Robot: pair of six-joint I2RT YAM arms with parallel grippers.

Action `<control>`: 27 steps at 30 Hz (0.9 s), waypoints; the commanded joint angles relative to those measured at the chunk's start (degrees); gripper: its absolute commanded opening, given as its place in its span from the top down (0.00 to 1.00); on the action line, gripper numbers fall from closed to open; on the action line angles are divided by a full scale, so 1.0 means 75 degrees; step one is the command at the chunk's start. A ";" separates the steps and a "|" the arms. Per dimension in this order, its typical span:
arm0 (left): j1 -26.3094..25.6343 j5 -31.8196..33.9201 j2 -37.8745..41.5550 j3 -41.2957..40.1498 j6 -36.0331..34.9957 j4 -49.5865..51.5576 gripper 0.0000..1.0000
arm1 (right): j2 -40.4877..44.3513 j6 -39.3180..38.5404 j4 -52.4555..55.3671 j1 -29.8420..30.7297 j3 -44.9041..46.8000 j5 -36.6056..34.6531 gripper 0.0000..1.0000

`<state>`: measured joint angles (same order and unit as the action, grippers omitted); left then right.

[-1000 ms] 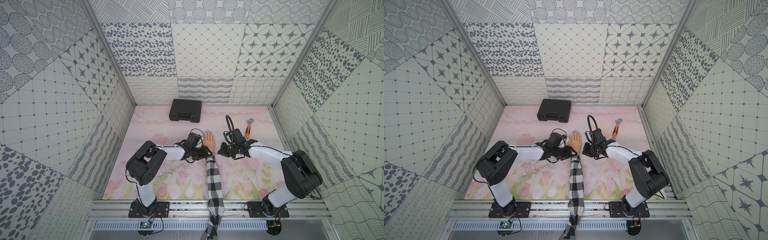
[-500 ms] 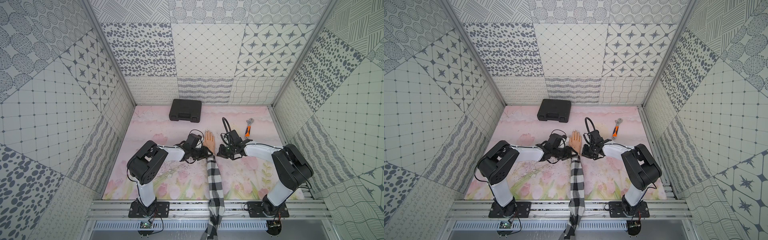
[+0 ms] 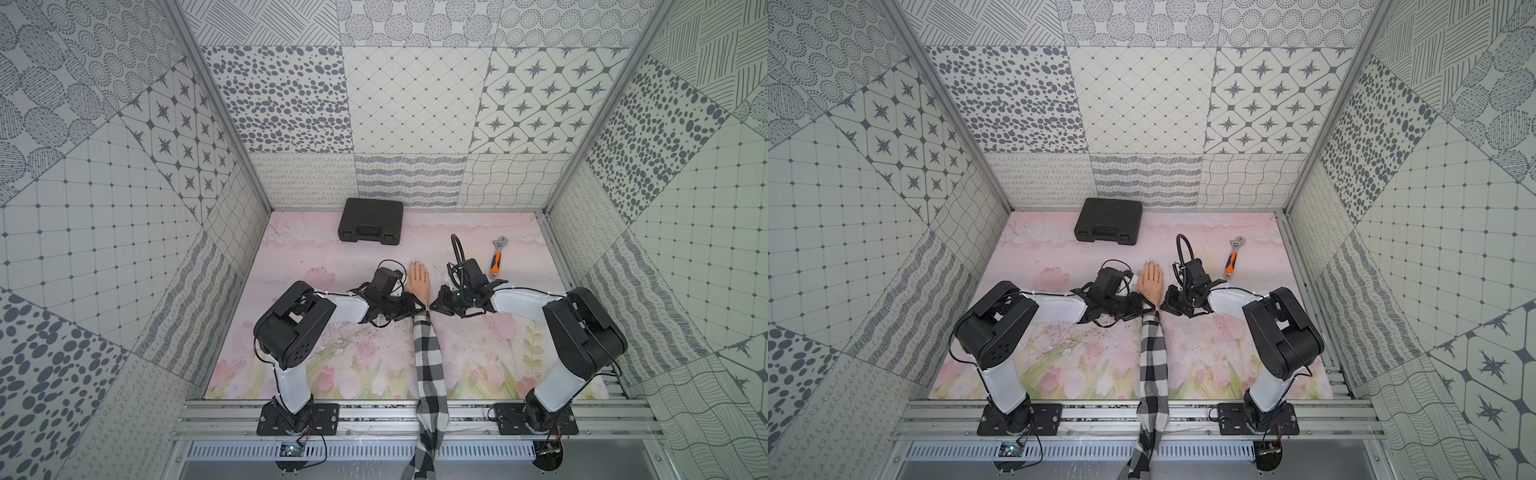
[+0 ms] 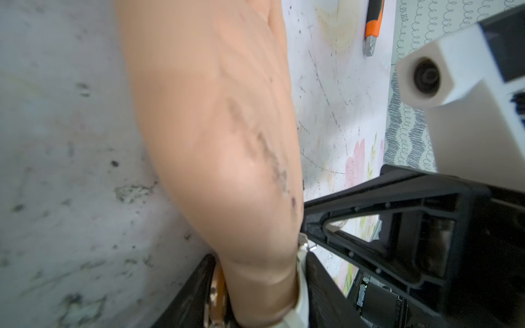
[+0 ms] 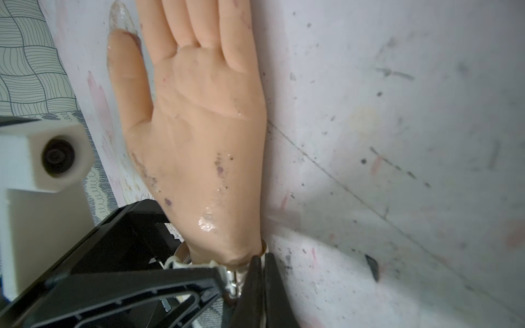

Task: Take off the watch
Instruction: Untie the watch from the hand.

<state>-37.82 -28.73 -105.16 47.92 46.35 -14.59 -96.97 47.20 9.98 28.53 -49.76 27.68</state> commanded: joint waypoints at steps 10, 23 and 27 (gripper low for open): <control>0.0039 0.1476 -0.0209 -0.0248 -0.0017 0.2914 0.48 | 0.0003 0.0233 -0.0797 0.0626 -0.0563 0.0678 1.00; 0.0380 0.1700 0.1232 0.0362 -0.0271 0.3540 0.15 | 0.0711 -0.0047 0.0052 0.0637 -0.0773 0.0308 1.00; 0.0468 0.1702 0.1559 0.0527 -0.0401 0.3699 0.12 | 0.0753 -0.0021 0.0059 0.0630 -0.0776 0.0305 1.00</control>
<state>-35.40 -20.97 -96.05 50.30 45.65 2.31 -93.56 47.35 12.27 32.99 -54.54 28.25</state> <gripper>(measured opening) 0.880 0.058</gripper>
